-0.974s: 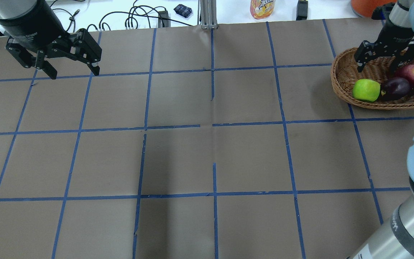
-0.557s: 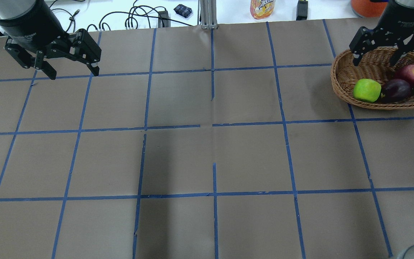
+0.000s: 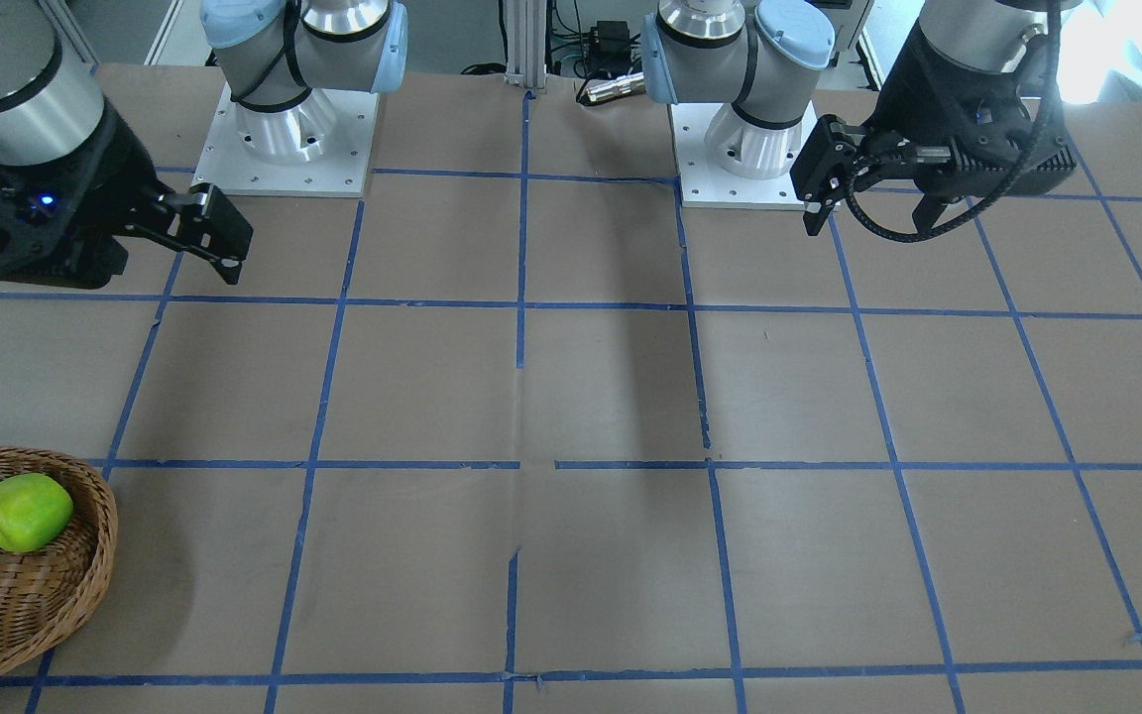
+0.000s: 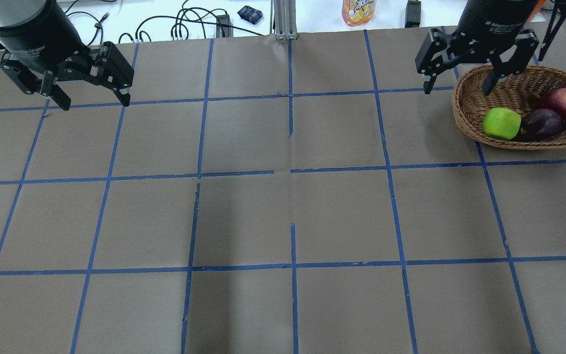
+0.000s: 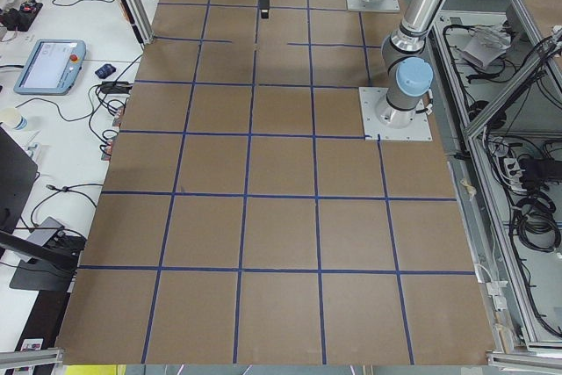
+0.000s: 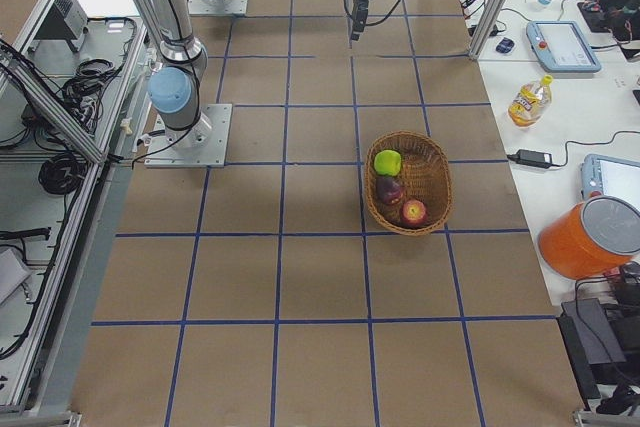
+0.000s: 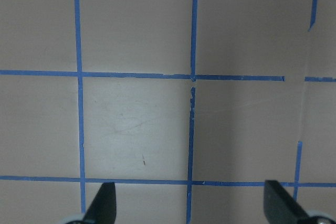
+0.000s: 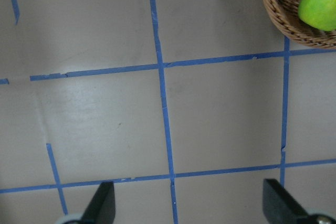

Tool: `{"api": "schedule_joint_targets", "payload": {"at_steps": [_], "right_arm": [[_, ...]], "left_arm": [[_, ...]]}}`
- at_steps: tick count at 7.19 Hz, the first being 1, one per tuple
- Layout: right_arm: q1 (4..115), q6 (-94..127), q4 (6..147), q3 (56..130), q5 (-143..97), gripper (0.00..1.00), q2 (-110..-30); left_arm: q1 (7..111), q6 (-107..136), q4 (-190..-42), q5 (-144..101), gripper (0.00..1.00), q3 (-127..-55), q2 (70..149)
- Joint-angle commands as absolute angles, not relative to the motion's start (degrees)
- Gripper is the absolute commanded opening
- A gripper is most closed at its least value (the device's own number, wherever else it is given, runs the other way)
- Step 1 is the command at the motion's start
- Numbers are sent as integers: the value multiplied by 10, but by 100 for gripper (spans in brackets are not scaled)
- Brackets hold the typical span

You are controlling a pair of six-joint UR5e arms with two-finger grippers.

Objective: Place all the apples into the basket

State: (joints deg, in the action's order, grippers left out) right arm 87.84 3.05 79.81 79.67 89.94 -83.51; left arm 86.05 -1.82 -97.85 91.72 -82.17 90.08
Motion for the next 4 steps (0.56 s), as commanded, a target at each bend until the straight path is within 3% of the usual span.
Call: {"api": "schedule_joint_targets", "payload": {"at_steps": [1, 4], "right_arm": [[900, 58, 801, 847, 892, 100, -852], [898, 56, 805, 902, 894, 100, -901]], "left_arm": [[860, -16, -979, 913, 100, -819, 903], [860, -17, -979, 913, 100, -821, 904]]}}
